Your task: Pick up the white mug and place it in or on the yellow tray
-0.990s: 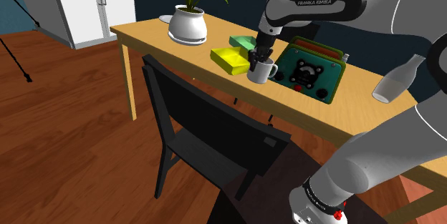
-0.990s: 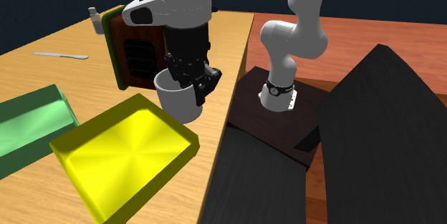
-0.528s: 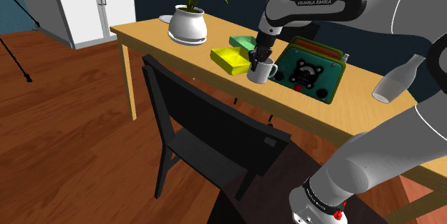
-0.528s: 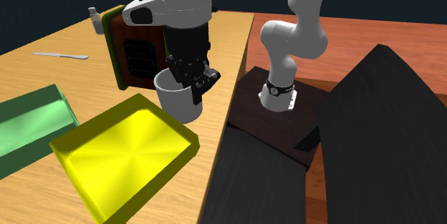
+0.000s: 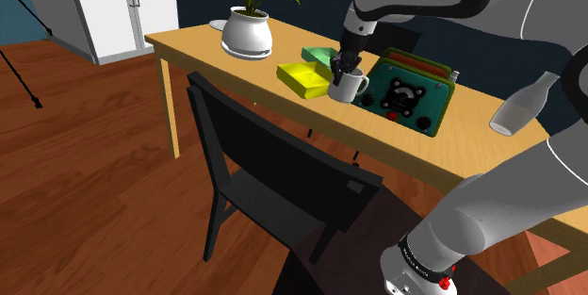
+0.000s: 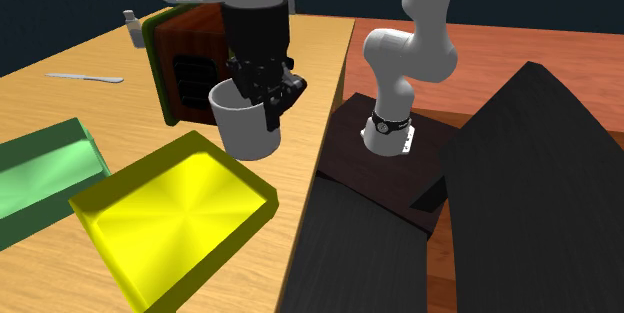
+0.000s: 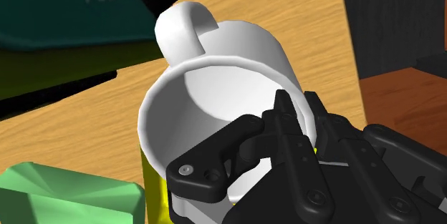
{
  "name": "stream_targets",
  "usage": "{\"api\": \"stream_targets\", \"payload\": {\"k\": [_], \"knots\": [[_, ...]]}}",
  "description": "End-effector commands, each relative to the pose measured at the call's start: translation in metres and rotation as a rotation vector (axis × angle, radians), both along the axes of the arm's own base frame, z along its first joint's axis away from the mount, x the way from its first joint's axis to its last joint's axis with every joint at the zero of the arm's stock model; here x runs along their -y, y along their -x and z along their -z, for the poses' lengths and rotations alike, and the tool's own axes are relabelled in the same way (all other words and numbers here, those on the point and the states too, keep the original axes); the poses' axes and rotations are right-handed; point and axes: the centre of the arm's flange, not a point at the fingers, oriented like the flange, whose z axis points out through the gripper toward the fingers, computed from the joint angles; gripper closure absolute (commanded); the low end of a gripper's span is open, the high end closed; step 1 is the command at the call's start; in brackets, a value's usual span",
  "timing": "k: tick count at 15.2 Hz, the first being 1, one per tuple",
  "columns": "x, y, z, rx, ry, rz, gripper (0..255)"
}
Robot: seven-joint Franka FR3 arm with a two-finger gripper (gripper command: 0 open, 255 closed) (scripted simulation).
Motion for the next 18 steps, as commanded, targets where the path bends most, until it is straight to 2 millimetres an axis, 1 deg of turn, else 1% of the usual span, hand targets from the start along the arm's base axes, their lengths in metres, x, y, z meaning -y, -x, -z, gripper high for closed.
{"api": "stream_targets", "payload": {"k": [1, 16, 18], "knots": [[-0.001, 0.0, -0.011, 0.0, 0.0, 0.0, 255], [-0.001, 0.0, -0.09, 0.0, 0.0, 0.0, 255], [-0.001, -0.026, -0.094, 0.0, 0.0, 0.0, 255]]}}
